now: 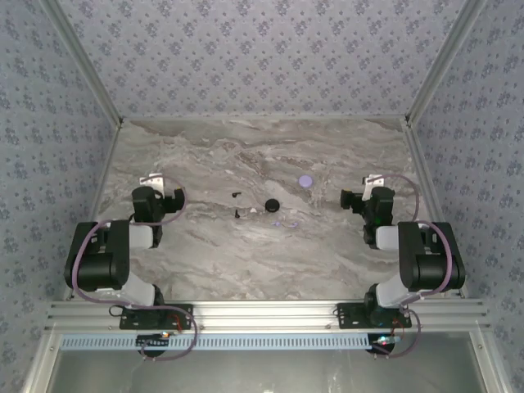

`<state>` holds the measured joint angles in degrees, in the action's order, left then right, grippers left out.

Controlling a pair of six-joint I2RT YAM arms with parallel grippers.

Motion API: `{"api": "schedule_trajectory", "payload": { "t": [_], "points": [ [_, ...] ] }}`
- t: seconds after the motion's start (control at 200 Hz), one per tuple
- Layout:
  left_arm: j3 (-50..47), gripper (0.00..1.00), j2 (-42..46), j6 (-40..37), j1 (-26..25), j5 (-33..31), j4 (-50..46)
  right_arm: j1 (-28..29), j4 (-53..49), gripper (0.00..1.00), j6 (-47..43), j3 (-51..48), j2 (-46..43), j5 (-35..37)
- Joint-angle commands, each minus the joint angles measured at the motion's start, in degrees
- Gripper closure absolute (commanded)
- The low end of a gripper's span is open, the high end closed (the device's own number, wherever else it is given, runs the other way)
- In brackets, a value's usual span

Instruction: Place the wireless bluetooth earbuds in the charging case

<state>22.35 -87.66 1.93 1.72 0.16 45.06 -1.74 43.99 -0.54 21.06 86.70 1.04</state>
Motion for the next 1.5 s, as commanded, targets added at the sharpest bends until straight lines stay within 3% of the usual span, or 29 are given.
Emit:
{"api": "schedule_trajectory", "payload": {
  "t": [0.0, 0.605, 0.775, 0.84, 0.895, 1.034, 1.259, 1.494],
  "points": [
    [1.4, 0.01, -0.1, -0.7, -0.4, -0.7, 1.2, -0.4, 0.8, 0.0, -0.9, 1.4, 0.4, -0.4],
    [1.2, 0.01, -0.1, -0.7, -0.4, -0.7, 1.4, -0.5, 1.1, 0.0, -0.8, 1.3, 0.3, -0.7],
    [0.3, 0.01, 4.4, 0.1, -0.5, -2.9, -0.3, -0.4, -0.5, 0.0, 0.6, 0.4, -3.4, 3.2],
    [1.1, 0.01, 7.9, 1.1, -0.4, -4.9, -4.8, -0.4, -5.3, 0.0, 1.4, 1.5, -6.8, 4.9],
    [3.0, 0.01, 11.0, 3.3, -0.4, -6.2, -11.8, -0.6, -15.7, 0.0, 3.9, 4.9, -10.1, 6.0],
    [6.8, 0.01, 17.3, 8.3, -0.8, -4.5, -26.5, -0.5, -30.7, 0.0, 8.7, 11.1, -12.7, 2.5],
    [9.7, 0.01, 27.1, 12.2, -4.0, -1.8, -41.5, 2.0, -50.3, 0.0, 11.2, 22.6, -9.7, -3.5],
    [12.8, 0.01, 31.6, 20.4, -8.0, 3.6, -51.8, 8.8, -59.9, 0.0, 14.6, 29.2, -4.8, -6.2]
  ]
}}
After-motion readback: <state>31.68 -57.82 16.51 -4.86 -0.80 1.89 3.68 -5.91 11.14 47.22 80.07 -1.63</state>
